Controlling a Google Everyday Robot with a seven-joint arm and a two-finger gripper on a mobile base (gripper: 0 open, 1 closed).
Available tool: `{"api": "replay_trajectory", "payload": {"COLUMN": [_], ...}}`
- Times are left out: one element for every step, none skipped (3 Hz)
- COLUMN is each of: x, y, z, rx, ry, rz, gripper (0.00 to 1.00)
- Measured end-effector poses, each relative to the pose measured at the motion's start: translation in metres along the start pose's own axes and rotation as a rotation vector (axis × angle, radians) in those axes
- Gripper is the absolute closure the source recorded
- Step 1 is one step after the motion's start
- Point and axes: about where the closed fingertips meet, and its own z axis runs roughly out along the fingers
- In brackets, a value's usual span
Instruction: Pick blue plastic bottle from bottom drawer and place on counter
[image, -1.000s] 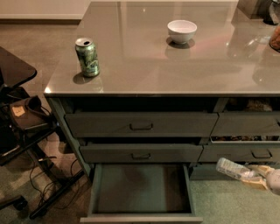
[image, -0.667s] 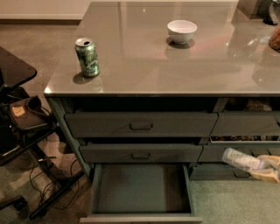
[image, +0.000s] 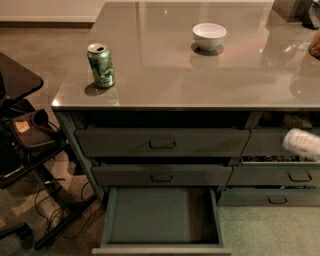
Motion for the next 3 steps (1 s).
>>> {"api": "replay_trajectory", "payload": {"x": [-0.076,-0.124,-0.166], "y": [-0.053,-0.105,-0.138], "z": [-0.053,-0.075,-0.06], "rx": [0.096,0.169,0.181], "ry": [0.016,0.039,0.04], "rz": [-0.021,0.013,0.054], "gripper": [1.0,1.0,1.0]}}
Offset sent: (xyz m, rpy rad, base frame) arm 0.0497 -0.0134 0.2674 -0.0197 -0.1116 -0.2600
